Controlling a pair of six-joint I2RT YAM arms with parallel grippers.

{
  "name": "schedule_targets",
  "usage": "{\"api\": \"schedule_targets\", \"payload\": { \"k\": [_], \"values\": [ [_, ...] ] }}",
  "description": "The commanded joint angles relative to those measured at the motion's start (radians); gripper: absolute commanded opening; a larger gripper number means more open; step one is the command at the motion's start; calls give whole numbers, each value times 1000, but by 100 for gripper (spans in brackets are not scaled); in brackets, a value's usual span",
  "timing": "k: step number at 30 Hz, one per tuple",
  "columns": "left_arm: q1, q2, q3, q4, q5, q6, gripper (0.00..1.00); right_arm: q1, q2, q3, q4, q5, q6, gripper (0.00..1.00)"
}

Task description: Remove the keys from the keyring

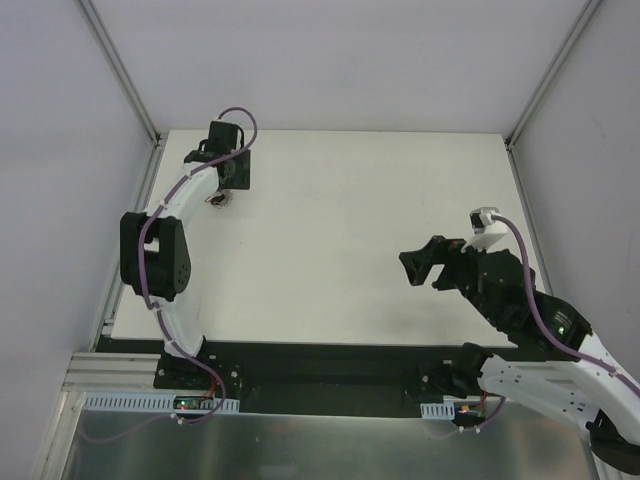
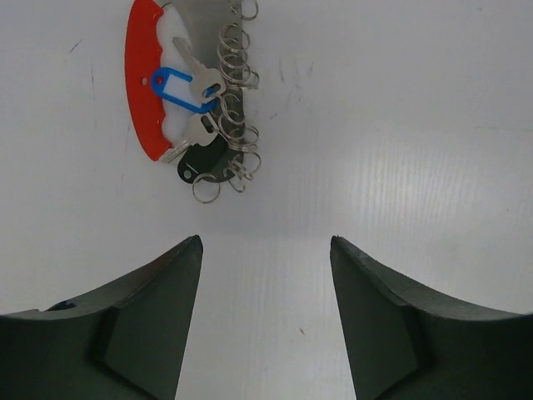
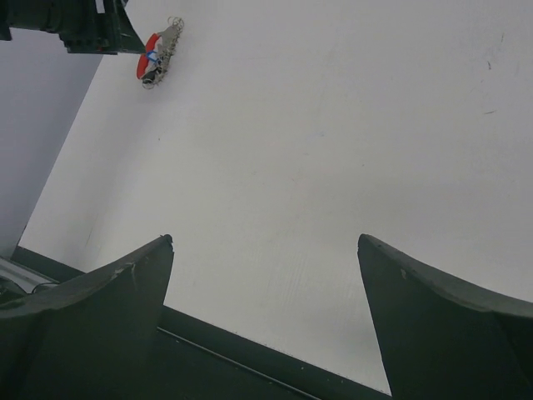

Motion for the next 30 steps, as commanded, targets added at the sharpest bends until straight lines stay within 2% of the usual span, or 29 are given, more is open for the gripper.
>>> {"api": "schedule_targets", "payload": {
  "k": [1, 4, 6, 14, 17, 30],
  "values": [
    [48, 81, 124, -31, 18, 21, 63, -1, -69, -32, 74, -22, -38, 96],
    [102, 139, 159, -36, 35, -33, 62, -1, -91, -46, 91, -19, -49, 96],
    [147, 170, 184, -36, 115, -79, 61, 0, -89, -47, 92, -17, -55, 96],
    [244, 309, 282, -41, 225, -100, 60, 0, -19, -12, 86, -2, -121, 96],
    [260, 365, 326, -44, 305, -102, 58, -1, 12, -9, 86, 3, -126, 96],
    [260, 480, 406, -45, 443, -139, 52, 0, 75, -6, 102, 4, -138, 96]
  ]
}}
